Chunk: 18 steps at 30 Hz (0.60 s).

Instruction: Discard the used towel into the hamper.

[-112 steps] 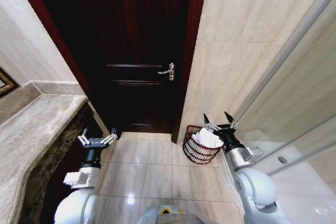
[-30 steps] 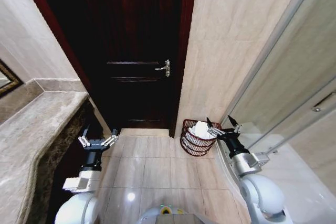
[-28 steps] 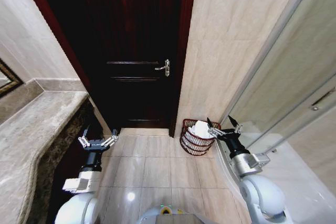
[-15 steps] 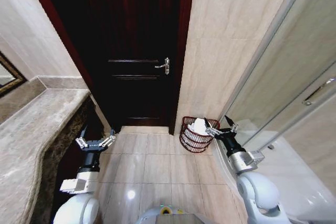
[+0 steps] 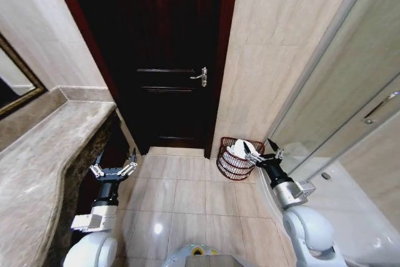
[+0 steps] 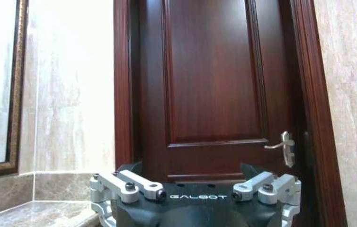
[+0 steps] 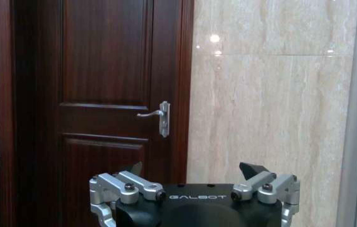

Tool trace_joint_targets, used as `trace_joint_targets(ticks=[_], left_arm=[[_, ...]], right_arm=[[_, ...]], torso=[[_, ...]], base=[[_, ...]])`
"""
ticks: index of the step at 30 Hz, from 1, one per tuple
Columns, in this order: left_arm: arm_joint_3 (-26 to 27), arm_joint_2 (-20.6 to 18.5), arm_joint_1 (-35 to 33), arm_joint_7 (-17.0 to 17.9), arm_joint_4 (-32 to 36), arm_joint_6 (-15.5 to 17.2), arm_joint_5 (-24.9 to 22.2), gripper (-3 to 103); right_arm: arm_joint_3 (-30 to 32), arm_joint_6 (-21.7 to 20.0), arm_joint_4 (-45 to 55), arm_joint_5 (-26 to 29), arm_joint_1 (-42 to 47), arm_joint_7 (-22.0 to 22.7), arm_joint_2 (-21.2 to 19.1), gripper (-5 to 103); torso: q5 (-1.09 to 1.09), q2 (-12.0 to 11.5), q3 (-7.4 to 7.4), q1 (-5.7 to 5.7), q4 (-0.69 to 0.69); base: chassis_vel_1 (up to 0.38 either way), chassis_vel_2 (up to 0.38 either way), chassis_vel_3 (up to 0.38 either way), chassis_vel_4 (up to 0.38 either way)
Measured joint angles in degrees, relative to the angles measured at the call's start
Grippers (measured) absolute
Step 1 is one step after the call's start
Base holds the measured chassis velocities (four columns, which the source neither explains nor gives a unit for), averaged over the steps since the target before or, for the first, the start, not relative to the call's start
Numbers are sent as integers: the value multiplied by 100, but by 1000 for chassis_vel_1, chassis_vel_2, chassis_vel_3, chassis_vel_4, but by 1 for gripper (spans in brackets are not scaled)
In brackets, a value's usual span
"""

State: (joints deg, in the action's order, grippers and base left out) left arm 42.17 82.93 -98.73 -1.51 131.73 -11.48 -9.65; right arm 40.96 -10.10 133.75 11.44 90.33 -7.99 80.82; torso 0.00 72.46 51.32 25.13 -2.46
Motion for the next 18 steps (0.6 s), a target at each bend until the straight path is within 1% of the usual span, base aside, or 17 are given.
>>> trace_joint_targets(ticks=[12,18], left_arm=[[9,-36,17,19,-80,-200,-18,100],[40,-41,10,-2,-77,-174,-12,100]], right_arm=[[3,11,2,-6,17,0,34,100],[-1,9,1,-21,-15,-2,48,100]], torso=[[0,-1,0,0,0],[0,-1,0,0,1]], base=[[50,-51,-42,54],[49,-51,-49,53]])
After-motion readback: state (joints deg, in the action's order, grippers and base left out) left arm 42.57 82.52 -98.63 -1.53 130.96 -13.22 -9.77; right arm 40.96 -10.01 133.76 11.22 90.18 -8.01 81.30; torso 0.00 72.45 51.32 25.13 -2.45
